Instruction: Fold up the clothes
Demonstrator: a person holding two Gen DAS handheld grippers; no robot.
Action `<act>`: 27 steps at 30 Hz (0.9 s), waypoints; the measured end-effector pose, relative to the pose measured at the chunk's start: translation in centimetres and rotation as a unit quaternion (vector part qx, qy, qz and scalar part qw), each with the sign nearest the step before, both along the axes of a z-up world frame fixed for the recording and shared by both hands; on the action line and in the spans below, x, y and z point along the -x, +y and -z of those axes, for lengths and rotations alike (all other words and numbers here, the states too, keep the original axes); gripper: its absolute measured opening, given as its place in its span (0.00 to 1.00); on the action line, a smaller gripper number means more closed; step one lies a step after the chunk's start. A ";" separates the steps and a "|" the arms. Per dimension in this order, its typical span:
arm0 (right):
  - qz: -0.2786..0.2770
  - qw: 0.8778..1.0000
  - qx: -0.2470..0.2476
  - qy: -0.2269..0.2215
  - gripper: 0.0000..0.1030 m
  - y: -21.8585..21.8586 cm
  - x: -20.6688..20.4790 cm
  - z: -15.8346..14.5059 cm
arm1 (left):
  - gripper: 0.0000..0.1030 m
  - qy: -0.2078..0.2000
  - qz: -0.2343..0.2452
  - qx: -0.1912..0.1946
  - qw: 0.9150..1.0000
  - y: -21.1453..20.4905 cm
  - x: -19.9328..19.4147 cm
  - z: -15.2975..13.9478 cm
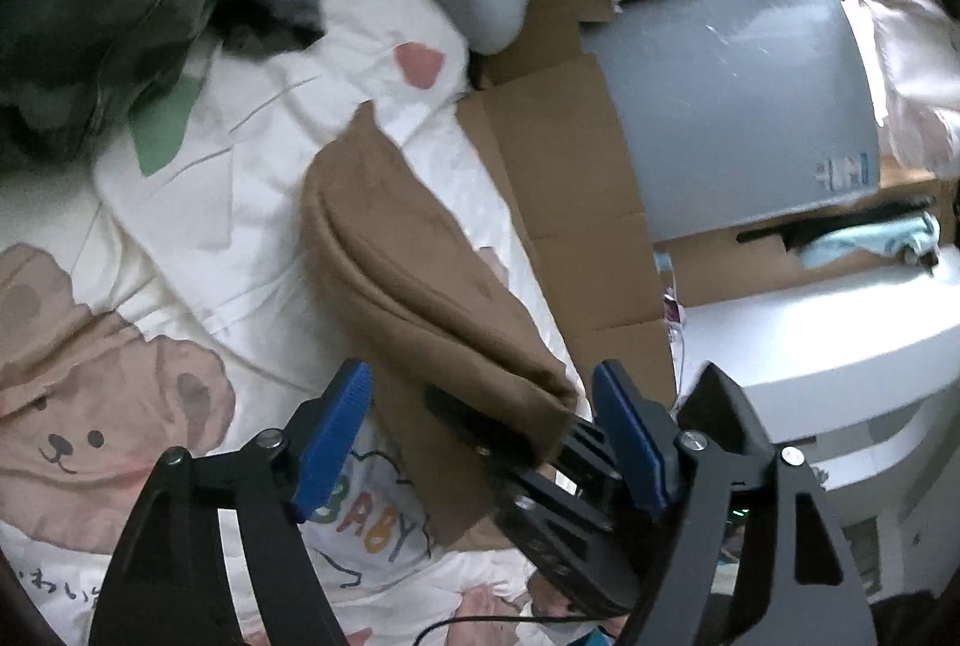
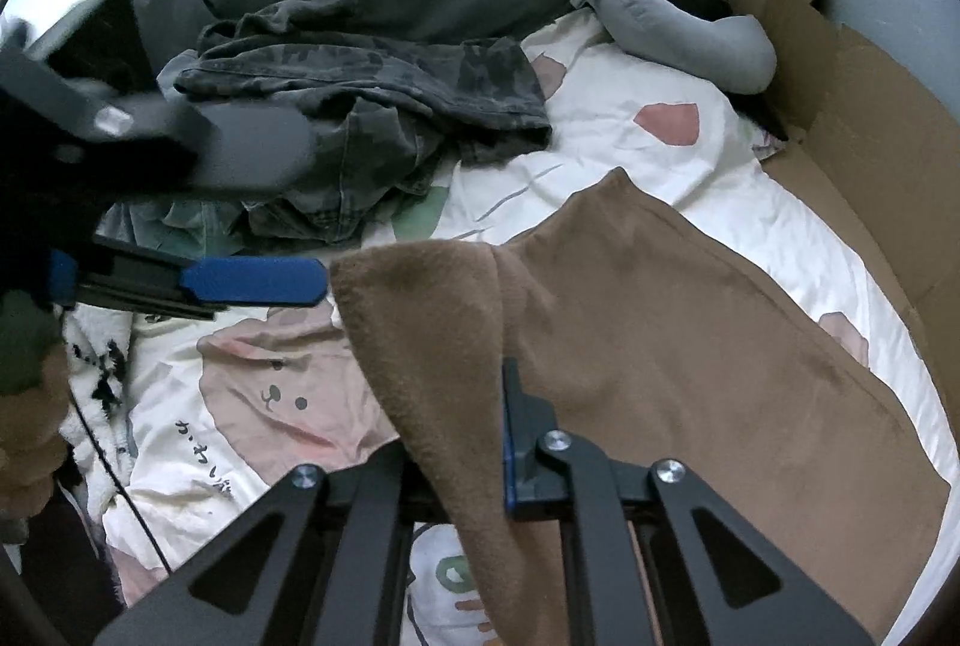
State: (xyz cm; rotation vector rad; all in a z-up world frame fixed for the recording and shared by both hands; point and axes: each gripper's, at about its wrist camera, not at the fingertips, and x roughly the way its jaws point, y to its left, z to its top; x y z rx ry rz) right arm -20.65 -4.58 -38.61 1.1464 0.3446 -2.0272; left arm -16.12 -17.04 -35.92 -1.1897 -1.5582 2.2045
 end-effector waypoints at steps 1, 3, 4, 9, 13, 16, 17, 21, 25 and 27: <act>0.001 1.000 0.001 -0.002 0.06 0.0 0.0 0.0 | 0.74 -0.006 -0.001 -0.009 1.000 -0.2 0.2 0.7; 0.003 1.000 0.004 -0.007 0.06 0.1 0.2 0.0 | 0.74 -0.018 -0.010 -0.022 1.000 -0.7 0.5 2.0; 0.003 1.000 0.005 -0.008 0.06 0.2 0.2 0.0 | 0.74 -0.020 -0.014 -0.028 0.999 -1.0 0.7 2.5; 0.003 1.000 0.007 -0.011 0.06 0.4 0.2 0.0 | 0.74 -0.025 -0.030 -0.044 0.998 -2.4 2.1 4.3; 0.003 1.000 0.006 -0.011 0.06 0.4 0.2 -0.1 | 0.74 -0.039 -0.022 -0.048 0.998 -2.7 3.8 6.0; 0.003 1.000 0.005 -0.010 0.06 0.3 0.1 -0.1 | 0.74 -0.033 -0.019 -0.064 0.997 -2.8 4.8 7.0; 0.003 1.000 0.005 -0.010 0.06 0.3 0.1 -0.1 | 0.74 -0.032 -0.019 -0.065 0.997 -2.8 5.2 7.3; 0.000 1.000 0.001 -0.002 0.06 0.2 0.0 -0.1 | 0.74 -0.045 -0.011 -0.066 0.997 -3.1 7.0 8.9; 0.001 1.000 0.004 -0.005 0.06 0.4 0.1 -0.2 | 0.74 -0.065 -0.006 -0.043 0.997 -3.3 8.5 10.0; 0.003 1.000 0.005 -0.005 0.06 0.4 0.1 -0.2 | 0.74 -0.077 -0.001 -0.030 0.997 -3.4 9.4 10.6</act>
